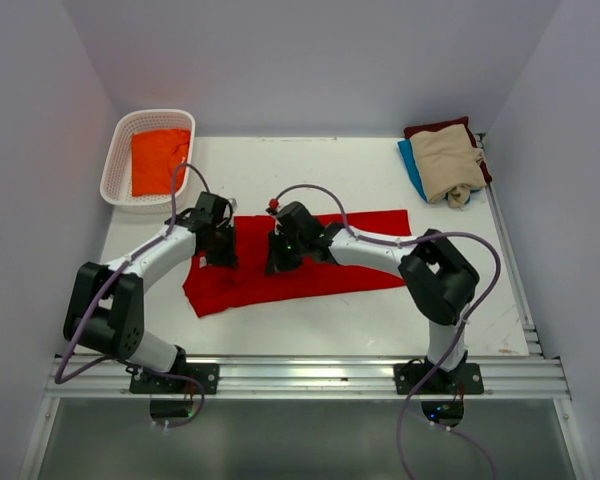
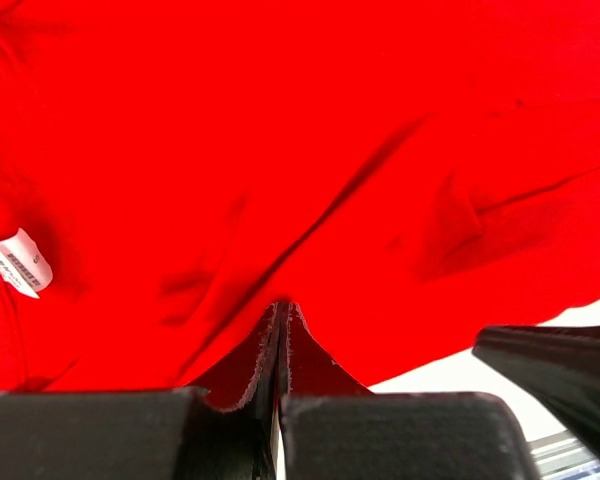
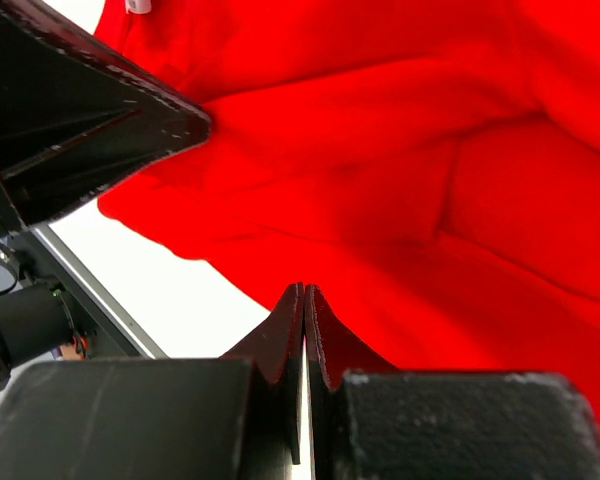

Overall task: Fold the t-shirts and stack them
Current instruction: Fold the tshirt

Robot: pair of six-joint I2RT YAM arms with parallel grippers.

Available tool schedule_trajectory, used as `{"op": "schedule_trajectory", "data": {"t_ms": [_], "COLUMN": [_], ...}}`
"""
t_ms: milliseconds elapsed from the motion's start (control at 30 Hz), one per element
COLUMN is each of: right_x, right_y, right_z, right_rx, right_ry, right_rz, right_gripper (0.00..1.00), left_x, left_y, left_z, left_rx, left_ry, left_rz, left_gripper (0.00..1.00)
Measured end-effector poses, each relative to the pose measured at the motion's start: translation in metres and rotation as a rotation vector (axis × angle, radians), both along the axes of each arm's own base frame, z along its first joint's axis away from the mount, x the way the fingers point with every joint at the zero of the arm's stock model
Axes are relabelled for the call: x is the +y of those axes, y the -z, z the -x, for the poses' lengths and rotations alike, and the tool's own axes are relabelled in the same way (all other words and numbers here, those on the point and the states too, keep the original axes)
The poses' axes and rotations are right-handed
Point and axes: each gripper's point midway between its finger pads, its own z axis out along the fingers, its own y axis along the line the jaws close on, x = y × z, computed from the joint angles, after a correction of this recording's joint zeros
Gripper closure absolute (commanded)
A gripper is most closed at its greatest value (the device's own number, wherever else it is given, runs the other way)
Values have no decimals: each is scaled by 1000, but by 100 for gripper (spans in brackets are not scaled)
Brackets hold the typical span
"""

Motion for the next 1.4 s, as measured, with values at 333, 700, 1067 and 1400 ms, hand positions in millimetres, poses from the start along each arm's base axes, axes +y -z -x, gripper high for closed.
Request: {"op": "schedule_trajectory", "data": {"t_ms": [333, 700, 1067, 1400], "right_x": [37, 72, 75, 74], "right_y": [13, 7, 41, 41], "right_z": [15, 23, 14, 13], "right_rx": [6, -28, -34, -44], "right_ry": [-51, -82, -48, -30], "right_rz": [7, -13, 73, 99], "right_gripper": [100, 82, 69, 64], "left_x": [11, 18, 17, 16], "left_y": [23, 30, 32, 31], "left_z": [-4, -8, -10, -10], "left_rx": [62, 89, 103, 108], "left_ry": [-41, -72, -78, -81], "left_rz": [-3, 6, 40, 59], "left_gripper": [100, 100, 100, 100]}}
